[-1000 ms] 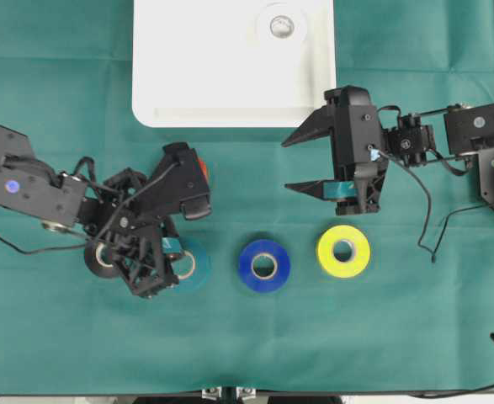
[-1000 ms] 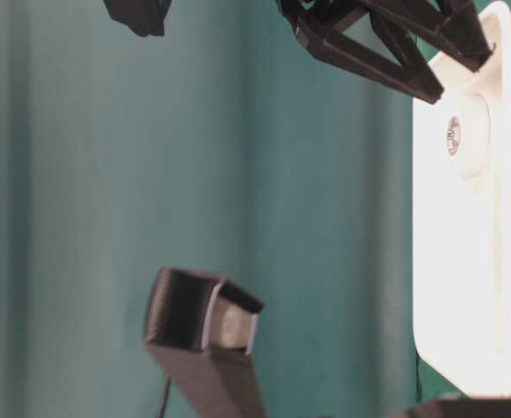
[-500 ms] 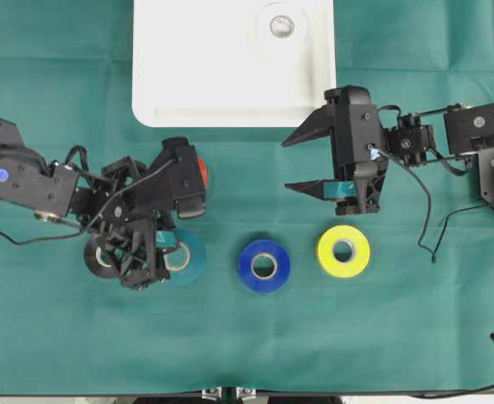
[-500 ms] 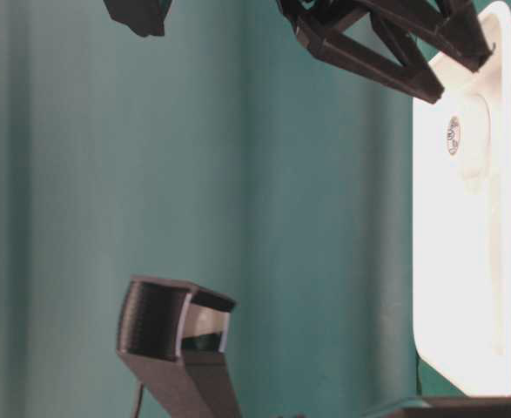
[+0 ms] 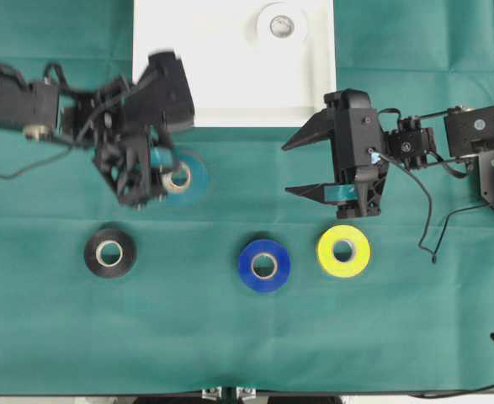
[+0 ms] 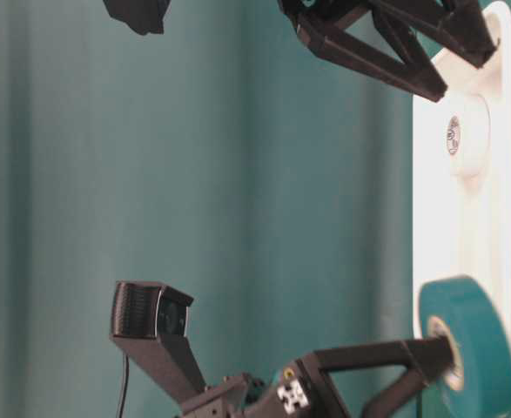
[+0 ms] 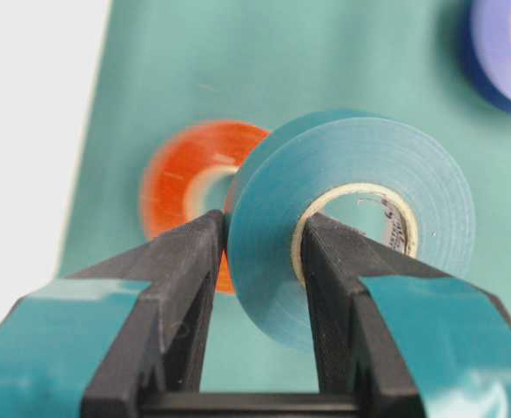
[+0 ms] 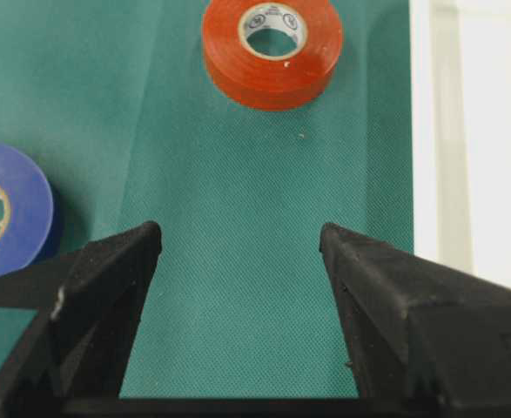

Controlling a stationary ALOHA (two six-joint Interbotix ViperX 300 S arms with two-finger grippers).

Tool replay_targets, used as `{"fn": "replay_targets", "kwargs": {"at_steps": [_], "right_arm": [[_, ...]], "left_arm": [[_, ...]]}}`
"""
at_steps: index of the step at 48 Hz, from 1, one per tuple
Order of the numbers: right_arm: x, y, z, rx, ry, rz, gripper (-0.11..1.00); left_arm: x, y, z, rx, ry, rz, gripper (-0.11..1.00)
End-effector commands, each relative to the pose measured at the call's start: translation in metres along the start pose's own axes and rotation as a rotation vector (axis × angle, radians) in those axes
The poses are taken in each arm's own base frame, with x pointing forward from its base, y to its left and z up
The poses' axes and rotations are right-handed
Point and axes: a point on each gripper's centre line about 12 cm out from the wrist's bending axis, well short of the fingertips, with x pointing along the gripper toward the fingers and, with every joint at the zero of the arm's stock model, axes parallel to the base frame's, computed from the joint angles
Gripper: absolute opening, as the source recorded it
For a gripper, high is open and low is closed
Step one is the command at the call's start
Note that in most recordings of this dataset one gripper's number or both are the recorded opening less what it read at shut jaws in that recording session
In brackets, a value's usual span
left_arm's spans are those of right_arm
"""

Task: Put the tape alternately from left to right into the white case.
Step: 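Lift the teal roll with the left gripper and carry it into the tray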

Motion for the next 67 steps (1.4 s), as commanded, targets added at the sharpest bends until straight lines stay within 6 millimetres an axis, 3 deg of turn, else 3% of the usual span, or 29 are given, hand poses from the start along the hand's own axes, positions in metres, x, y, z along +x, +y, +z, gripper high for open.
{"fn": "replay_targets", "kwargs": {"at_steps": [1, 18, 38, 48, 67], "right_arm": [[-0.001, 0.003, 0.010, -0.002, -0.028, 0.007, 0.79], [-0.001, 0.003, 0.011, -0.001, -0.036, 0.010, 0.78], [-0.001, 0.003, 0.010, -0.001, -0.034, 0.010, 0.78], [-0.001, 0.003, 0.010, -0.001, -0.033, 0.010, 0.78], [-0.001, 0.003, 0.010, 0.001, -0.034, 0.011, 0.78]], "left_arm": [[-0.010, 0.015, 0.013, -0.010, -0.048, 0.020, -0.04], [-0.002, 0.071, 0.020, 0.022, -0.042, 0.115, -0.04], [0.022, 0.109, 0.018, 0.084, -0.023, 0.171, -0.04], [0.028, 0.121, 0.019, 0.090, -0.029, 0.188, -0.04], [0.031, 0.122, 0.022, 0.091, -0.045, 0.189, -0.04]]}}
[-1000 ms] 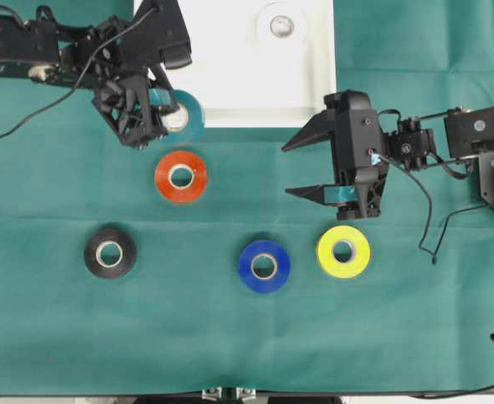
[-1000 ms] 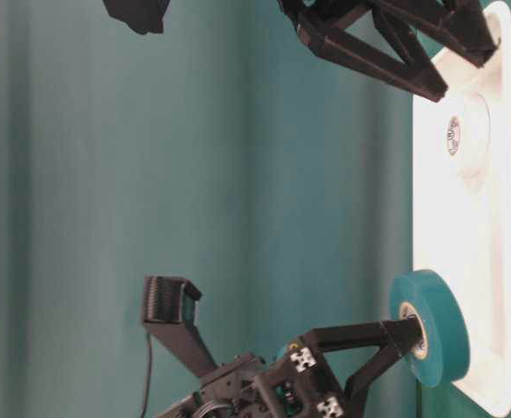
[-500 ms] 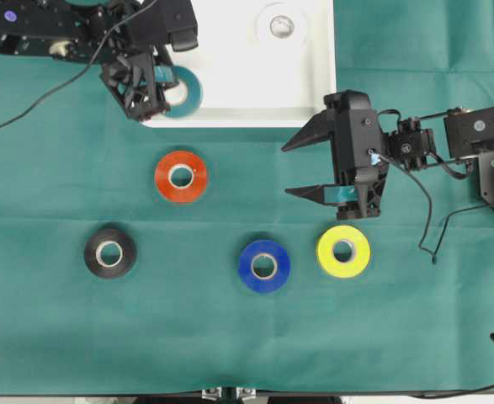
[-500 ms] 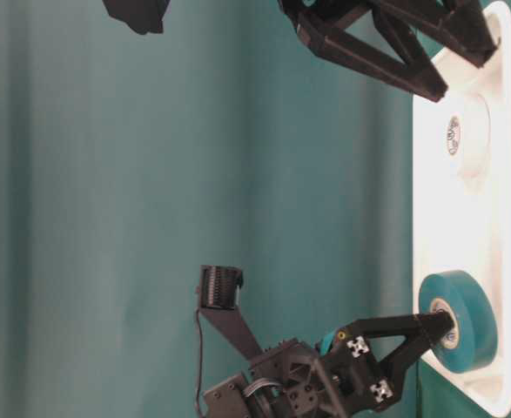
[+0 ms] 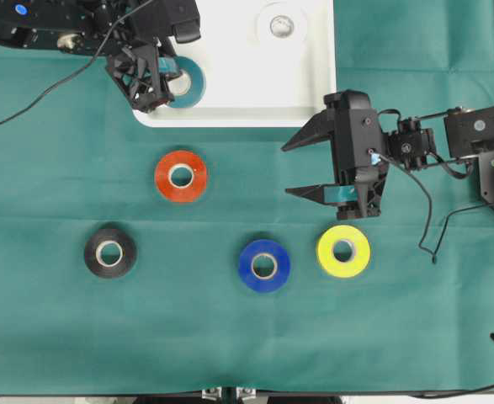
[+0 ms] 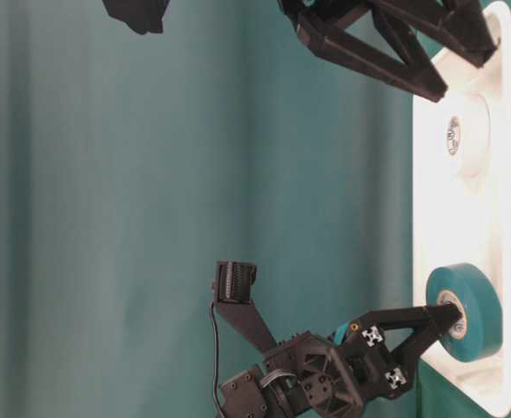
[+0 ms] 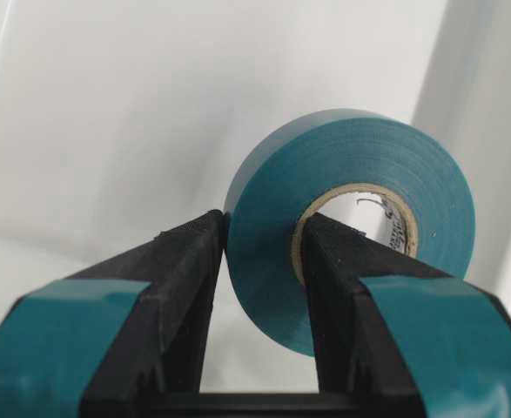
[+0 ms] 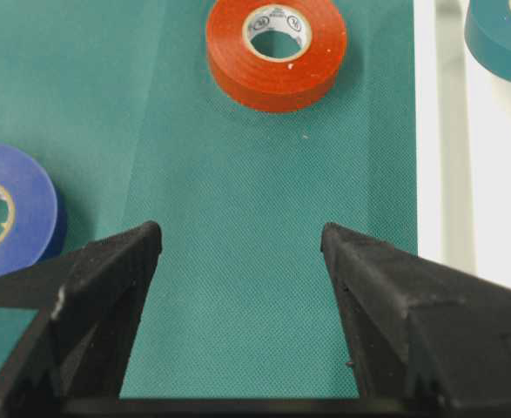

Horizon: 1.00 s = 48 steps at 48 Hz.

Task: Put the tape alternately from left to right into the white case.
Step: 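Lift the teal roll with the left gripper and carry it into the tray, then release the teal roll in the tray and pull the left gripper back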

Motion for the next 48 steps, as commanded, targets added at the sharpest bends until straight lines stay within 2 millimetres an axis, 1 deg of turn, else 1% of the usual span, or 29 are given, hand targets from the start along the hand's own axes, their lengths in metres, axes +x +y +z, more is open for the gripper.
{"fn": "replay_targets", "kwargs": {"at_steps": [1, 8, 10, 12, 15, 17, 21, 22, 25, 28, 30, 41, 48], "right_arm": [[-0.001, 0.003, 0.008, 0.002, -0.030, 0.008, 0.78], [-0.001, 0.003, 0.009, -0.002, -0.033, 0.010, 0.78], [-0.001, 0.003, 0.009, -0.002, -0.034, 0.010, 0.78], [-0.001, 0.003, 0.010, 0.000, -0.038, 0.011, 0.78], [-0.001, 0.003, 0.010, -0.002, -0.040, 0.012, 0.78], [-0.001, 0.003, 0.009, 0.000, -0.038, 0.012, 0.78], [-0.001, 0.003, 0.009, 0.003, -0.039, 0.011, 0.78], [-0.001, 0.003, 0.010, 0.003, -0.040, 0.012, 0.78], [-0.001, 0.003, 0.009, 0.003, -0.039, 0.011, 0.78], [-0.001, 0.003, 0.009, 0.003, -0.039, 0.011, 0.78], [-0.001, 0.003, 0.009, 0.002, -0.039, 0.011, 0.78], [-0.001, 0.003, 0.010, 0.003, -0.040, 0.012, 0.78], [-0.001, 0.003, 0.009, 0.005, -0.039, 0.011, 0.78]], "left_arm": [[-0.008, 0.001, 0.014, 0.001, -0.050, 0.004, -0.04], [-0.009, 0.001, 0.013, 0.005, -0.049, 0.005, -0.03], [-0.009, 0.001, 0.012, 0.009, -0.044, 0.003, 0.01], [-0.009, 0.000, 0.011, 0.014, -0.043, 0.002, 0.07], [-0.010, -0.002, 0.011, 0.022, -0.045, 0.000, 0.20], [-0.010, -0.004, 0.012, 0.030, -0.048, -0.003, 0.30], [-0.014, -0.007, 0.014, 0.041, -0.057, -0.008, 0.55], [-0.015, -0.009, 0.014, 0.043, -0.059, -0.010, 0.63], [-0.019, -0.010, 0.016, 0.046, -0.070, -0.011, 0.80], [-0.021, -0.010, 0.017, 0.046, -0.076, -0.012, 0.92], [-0.022, -0.011, 0.016, 0.048, -0.076, -0.012, 0.94], [-0.021, -0.011, 0.012, 0.048, -0.068, -0.013, 0.94], [-0.024, -0.019, 0.011, 0.066, -0.071, -0.025, 0.93]]}}
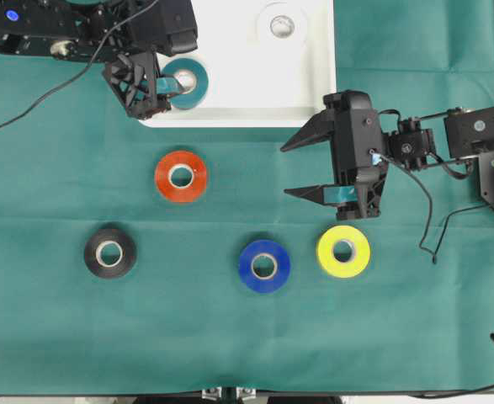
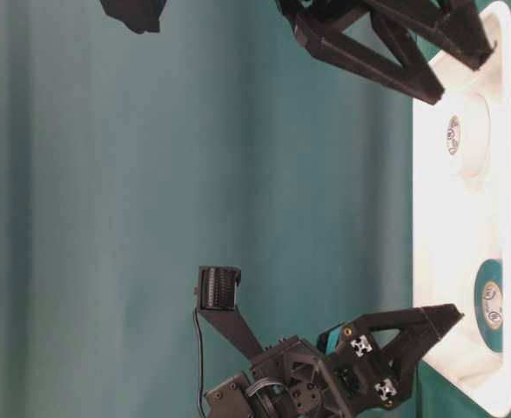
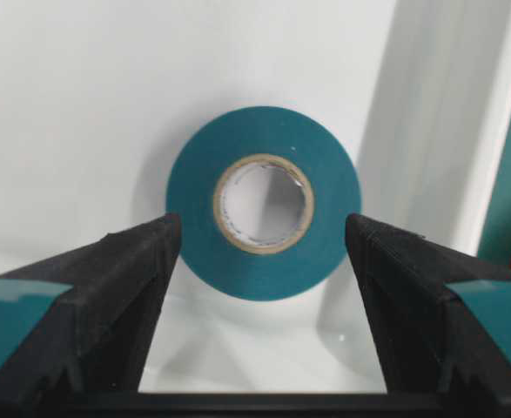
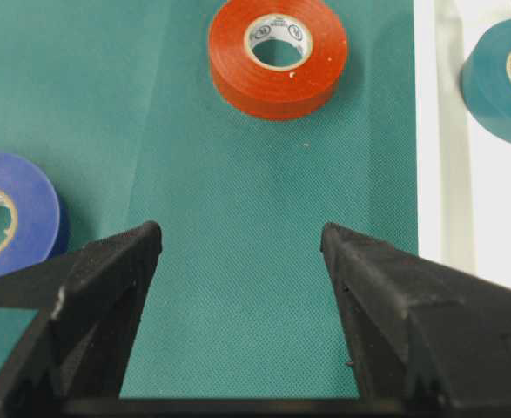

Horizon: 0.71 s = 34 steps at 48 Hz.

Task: Put the tape alternately from left to right into the white case.
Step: 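Release the teal roll in the tray and pull the left gripper back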

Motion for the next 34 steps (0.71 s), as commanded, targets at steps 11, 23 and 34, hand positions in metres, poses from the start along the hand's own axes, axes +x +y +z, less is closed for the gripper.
{"fn": "replay_targets", "kwargs": {"at_steps": [11, 23, 34], "right_arm": [[-0.001, 0.002, 0.006, 0.002, -0.024, 0.006, 0.78], [-0.001, 0.002, 0.010, -0.001, -0.040, 0.010, 0.78], [-0.001, 0.003, 0.010, -0.001, -0.046, 0.013, 0.78]], "left_arm": [[-0.030, -0.039, 0.002, 0.095, -0.070, -0.060, 0.93], [-0.053, -0.073, -0.007, 0.172, -0.136, -0.122, 0.93], [-0.062, -0.098, -0.006, 0.221, -0.248, -0.172, 0.93]]}}
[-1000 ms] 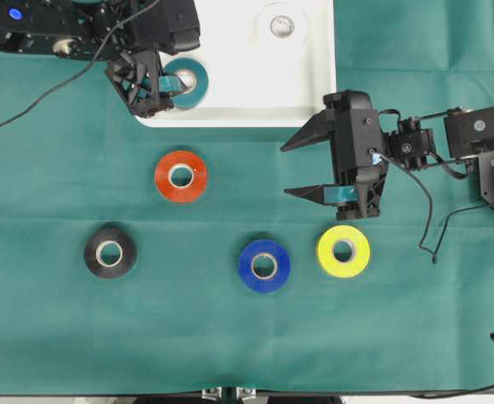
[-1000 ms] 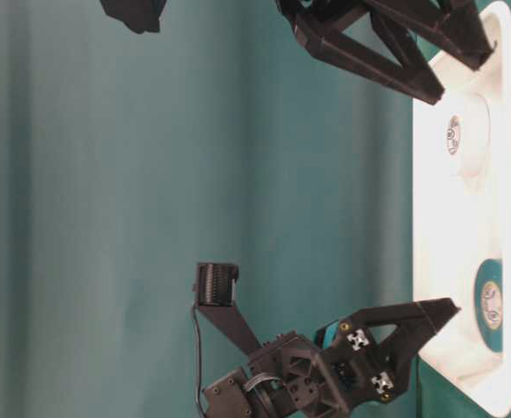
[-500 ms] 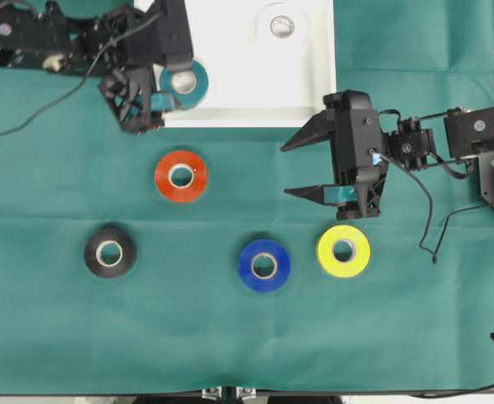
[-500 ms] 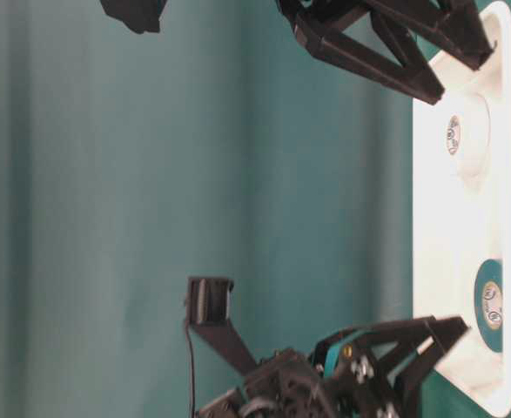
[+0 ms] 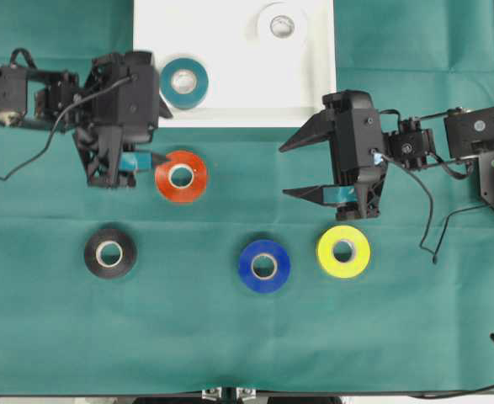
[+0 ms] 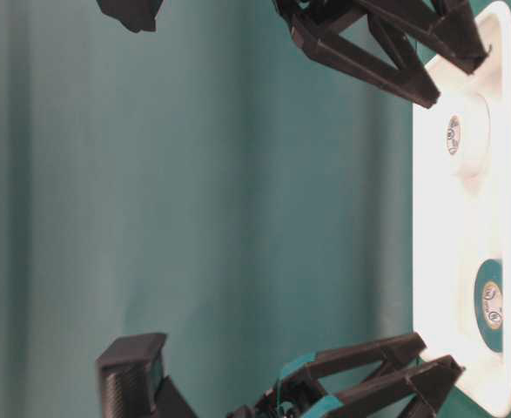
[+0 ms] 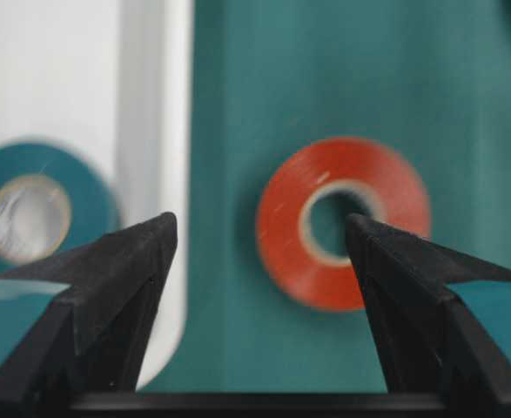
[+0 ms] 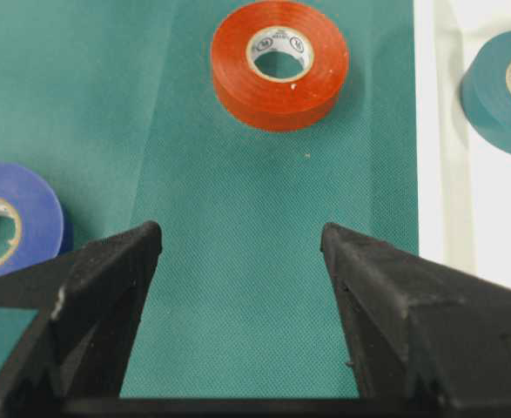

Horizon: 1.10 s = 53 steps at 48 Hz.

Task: Put the tape alternately from left to right into the white case.
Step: 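Release the teal roll in the tray and pull the left gripper back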

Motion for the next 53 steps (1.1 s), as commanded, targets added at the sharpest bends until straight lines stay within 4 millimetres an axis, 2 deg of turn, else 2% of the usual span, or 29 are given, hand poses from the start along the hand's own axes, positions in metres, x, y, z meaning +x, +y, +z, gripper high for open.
{"fn": "replay_targets", "kwargs": {"at_steps": [1, 12, 28, 53], "right_arm": [[-0.001, 0.003, 0.008, 0.000, -0.028, 0.008, 0.78], [-0.001, 0.002, 0.007, 0.000, -0.027, 0.008, 0.78], [-0.001, 0.003, 0.007, -0.001, -0.028, 0.009, 0.78], [-0.001, 0.003, 0.007, -0.001, -0.028, 0.009, 0.78]], "left_arm": [[-0.006, -0.009, 0.012, 0.022, -0.082, -0.013, 0.93], [-0.008, -0.031, 0.021, 0.059, -0.185, -0.056, 0.93], [-0.009, -0.053, 0.018, 0.083, -0.194, -0.105, 0.93], [-0.009, -0.059, 0.011, 0.020, -0.209, -0.125, 0.93]]}}
